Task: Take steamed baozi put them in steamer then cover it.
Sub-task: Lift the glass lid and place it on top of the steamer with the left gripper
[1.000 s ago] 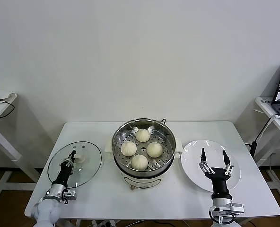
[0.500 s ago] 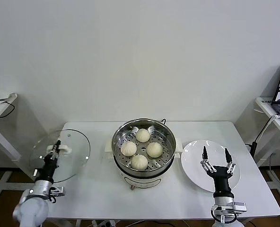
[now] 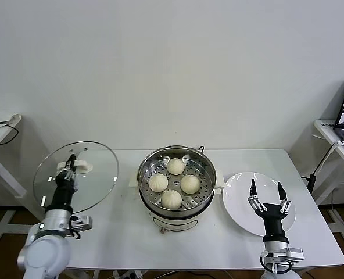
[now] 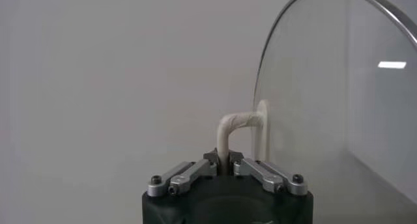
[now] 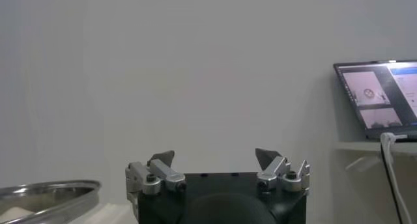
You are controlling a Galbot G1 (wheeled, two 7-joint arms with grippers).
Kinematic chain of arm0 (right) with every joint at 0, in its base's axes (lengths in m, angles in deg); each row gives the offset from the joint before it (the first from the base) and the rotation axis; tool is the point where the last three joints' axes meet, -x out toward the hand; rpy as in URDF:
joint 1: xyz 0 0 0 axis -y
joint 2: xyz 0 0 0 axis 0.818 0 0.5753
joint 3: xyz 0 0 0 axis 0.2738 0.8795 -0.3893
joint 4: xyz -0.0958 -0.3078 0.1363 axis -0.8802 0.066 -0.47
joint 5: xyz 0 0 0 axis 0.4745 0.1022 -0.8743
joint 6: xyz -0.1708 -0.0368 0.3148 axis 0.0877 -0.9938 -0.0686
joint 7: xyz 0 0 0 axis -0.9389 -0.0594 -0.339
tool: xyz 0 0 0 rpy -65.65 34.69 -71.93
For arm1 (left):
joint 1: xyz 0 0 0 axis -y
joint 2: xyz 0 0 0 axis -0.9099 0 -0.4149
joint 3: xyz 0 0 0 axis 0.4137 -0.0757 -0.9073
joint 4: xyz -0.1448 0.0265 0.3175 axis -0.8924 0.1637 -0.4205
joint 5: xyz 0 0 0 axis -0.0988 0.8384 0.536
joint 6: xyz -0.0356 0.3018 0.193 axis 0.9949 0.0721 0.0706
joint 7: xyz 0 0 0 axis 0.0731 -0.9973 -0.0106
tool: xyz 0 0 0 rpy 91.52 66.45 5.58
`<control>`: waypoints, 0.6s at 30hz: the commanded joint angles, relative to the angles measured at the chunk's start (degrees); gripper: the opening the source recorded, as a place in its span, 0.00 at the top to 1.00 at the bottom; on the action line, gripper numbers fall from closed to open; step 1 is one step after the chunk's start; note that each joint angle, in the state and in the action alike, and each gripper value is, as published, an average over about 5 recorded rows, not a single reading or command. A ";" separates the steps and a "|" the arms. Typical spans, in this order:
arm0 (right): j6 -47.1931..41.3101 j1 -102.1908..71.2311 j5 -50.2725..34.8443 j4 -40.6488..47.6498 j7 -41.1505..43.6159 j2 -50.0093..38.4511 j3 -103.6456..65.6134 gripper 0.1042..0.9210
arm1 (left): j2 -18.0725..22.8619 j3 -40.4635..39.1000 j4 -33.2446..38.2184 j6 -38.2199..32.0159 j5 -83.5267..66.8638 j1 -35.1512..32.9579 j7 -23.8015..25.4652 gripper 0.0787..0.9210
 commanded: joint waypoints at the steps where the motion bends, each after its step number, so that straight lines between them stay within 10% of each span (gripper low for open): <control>1: 0.03 -0.42 0.08 -0.35 0.08 0.68 -2.19 0.12 | -4.06 -22.74 10.13 20.45 1.21 6.15 11.45 0.87; 18: -0.01 -2.98 1.75 -0.58 0.08 3.26 -6.57 0.12 | 2.57 -42.31 -1.81 26.29 10.17 21.30 14.91 0.87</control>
